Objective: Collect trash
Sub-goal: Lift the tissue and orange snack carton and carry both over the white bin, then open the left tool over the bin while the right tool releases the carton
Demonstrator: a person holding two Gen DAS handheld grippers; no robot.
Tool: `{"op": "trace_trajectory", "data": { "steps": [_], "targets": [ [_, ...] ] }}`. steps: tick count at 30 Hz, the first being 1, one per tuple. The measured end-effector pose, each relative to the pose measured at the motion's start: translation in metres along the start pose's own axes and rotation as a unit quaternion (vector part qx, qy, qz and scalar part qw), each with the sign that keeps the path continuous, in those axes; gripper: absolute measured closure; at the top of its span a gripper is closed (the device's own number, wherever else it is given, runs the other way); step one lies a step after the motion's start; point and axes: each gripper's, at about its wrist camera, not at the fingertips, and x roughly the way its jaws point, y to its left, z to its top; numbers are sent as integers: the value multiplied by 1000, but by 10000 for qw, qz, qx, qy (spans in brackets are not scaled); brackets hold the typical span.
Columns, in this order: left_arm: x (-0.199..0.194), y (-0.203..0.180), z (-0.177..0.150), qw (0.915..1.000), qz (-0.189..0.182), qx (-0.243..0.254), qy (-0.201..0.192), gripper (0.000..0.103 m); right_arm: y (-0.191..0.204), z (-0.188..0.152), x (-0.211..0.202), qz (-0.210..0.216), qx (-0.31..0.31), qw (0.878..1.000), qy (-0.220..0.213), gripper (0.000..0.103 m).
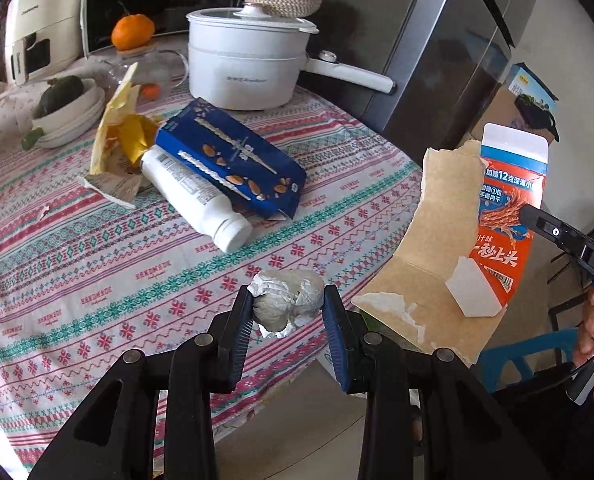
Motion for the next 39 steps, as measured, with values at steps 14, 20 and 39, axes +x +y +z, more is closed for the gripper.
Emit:
{"op": "trace_trajectory", "data": {
  "steps": [14,20,39],
  "targets": [
    [66,-104,-8,9915,-598,1059,469,66,-72,-36,-31,-842,349,9956,232,101],
    [93,-129,-19,9860,-630,1403,637,66,-94,-51,-32,-1102,537,9914,463,101],
    [126,-148,-37,9762,-462,1954,819,40,-123,-78,-18,-1373,801,9813,1082,101]
  ]
}}
